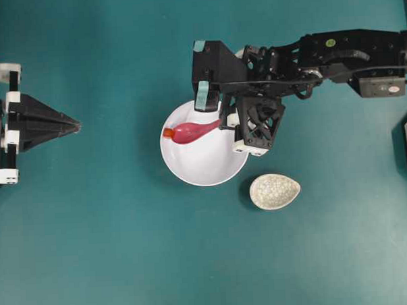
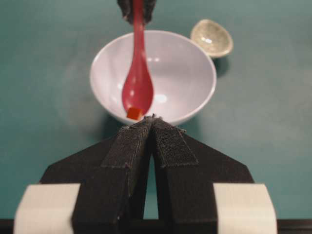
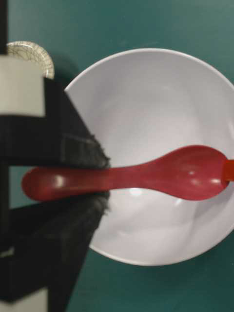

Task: Grip the spoon and scoop the red block from the bowl with right arm.
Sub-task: 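Drag the spoon under the red cube to scoop it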

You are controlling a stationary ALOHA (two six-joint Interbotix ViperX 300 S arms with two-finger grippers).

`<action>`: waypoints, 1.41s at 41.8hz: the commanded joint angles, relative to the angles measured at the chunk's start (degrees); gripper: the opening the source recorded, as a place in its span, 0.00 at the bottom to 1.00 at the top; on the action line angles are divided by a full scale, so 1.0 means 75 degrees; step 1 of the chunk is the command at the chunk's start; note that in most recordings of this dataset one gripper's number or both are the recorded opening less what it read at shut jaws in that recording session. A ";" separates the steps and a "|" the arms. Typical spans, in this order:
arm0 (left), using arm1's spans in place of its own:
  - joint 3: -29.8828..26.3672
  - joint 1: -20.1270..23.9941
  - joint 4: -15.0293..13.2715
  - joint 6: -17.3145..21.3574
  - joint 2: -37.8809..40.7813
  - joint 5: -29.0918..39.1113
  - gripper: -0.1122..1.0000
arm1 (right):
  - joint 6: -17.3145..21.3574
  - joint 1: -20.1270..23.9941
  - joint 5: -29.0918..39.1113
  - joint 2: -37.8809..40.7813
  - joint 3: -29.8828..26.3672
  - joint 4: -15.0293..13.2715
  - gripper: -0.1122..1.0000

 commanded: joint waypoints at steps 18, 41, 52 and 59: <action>-0.0187 0.0023 0.0023 -0.0012 0.0023 -0.0047 0.10 | 0.0000 0.0094 -0.0703 -0.0270 0.0328 0.0035 0.32; -0.0187 0.0023 0.0023 -0.0012 0.0023 -0.0047 0.10 | 0.0012 0.0270 -0.1688 -0.0293 0.0961 0.0070 0.32; -0.0187 0.0023 0.0023 -0.0012 0.0012 -0.0047 0.10 | 0.0105 0.0281 -0.2297 -0.0691 0.1547 0.0152 0.32; -0.0187 0.0023 0.0023 -0.0012 0.0012 -0.0047 0.11 | 0.0258 0.0328 -0.2578 -0.0961 0.1934 0.0176 0.31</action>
